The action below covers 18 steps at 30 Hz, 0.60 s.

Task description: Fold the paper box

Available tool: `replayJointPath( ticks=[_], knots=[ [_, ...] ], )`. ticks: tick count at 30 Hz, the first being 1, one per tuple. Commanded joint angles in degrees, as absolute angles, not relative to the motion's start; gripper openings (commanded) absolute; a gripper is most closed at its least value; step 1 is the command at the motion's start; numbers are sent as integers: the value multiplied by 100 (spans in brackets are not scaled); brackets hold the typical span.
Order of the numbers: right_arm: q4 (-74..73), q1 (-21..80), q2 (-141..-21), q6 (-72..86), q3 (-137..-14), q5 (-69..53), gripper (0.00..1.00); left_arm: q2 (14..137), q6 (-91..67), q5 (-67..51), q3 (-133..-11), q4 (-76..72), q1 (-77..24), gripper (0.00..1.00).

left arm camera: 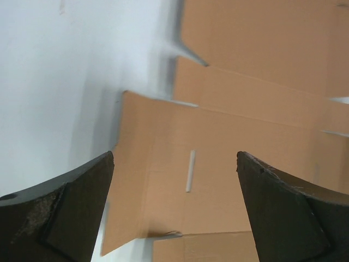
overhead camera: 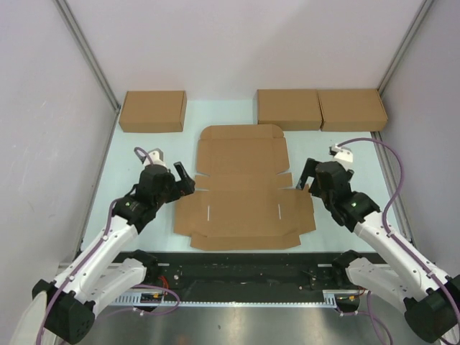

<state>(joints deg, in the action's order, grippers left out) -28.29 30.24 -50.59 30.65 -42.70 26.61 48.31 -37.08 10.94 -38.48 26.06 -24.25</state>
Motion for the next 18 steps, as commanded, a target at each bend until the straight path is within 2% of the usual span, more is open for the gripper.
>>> replayJointPath(
  ticks=[1, 14, 18],
  knots=[
    [-3375, 2392, -4975, 3375, -4245, 2216, 100, 5254, -4086, 2046, -4087, 3750, -2408, 100],
    [-3393, 2443, -4641, 3392, -4034, 2092, 100, 5967, -4430, 739, -3182, 3051, -1828, 100],
    [-3305, 2443, -4553, 3375, -4034, 1987, 100, 6441, -4194, 161, -3120, 2462, -1775, 87]
  ],
)
